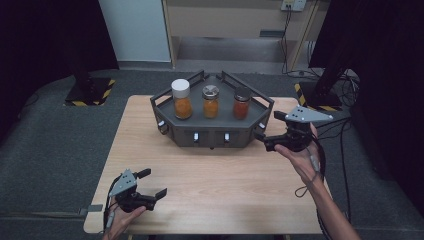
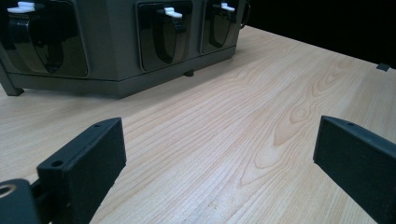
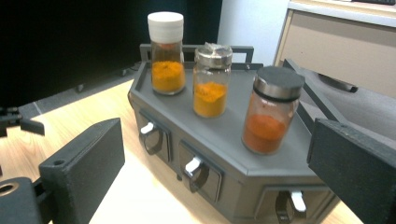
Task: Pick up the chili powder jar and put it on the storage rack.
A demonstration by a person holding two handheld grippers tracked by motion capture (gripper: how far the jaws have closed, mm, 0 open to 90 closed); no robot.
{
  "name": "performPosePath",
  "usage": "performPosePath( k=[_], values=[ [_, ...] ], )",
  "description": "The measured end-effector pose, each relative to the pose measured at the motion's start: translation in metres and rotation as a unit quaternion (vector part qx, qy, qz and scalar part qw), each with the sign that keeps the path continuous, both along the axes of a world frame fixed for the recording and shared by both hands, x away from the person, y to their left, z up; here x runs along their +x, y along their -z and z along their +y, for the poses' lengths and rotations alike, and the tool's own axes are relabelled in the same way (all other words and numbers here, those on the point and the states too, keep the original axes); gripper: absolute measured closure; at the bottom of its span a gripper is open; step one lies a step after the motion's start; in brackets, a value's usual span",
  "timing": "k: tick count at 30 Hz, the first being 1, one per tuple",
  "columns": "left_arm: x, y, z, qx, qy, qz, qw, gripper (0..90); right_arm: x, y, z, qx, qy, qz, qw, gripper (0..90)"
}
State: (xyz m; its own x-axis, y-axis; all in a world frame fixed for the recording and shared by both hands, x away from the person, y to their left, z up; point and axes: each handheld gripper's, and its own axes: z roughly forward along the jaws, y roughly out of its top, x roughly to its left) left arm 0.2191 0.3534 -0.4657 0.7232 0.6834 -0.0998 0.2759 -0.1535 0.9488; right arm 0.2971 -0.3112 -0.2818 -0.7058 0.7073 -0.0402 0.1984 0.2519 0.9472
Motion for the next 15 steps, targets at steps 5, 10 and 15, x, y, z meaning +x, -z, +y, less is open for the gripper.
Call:
performPosePath(
  k=[5, 10, 15],
  values=[
    [0.0, 0.0, 0.0, 0.0, 0.0, 0.002, 1.0, 1.5, -0.015, 0.011, -0.007, 0.001, 0.003, 0.0, 1.0, 4.0],
    [-0.001, 0.0, 0.001, -0.002, -0.002, 0.002, 1.0, 1.5, -0.034, 0.02, -0.01, -0.009, 0.007, -0.007, 0.9999, 3.8],
    [-0.001, 0.0, 0.0, -0.001, 0.0, 0.002, 1.0, 1.5, -0.051, 0.03, -0.018, -0.003, 0.014, -0.011, 0.9998, 3.6]
  ],
)
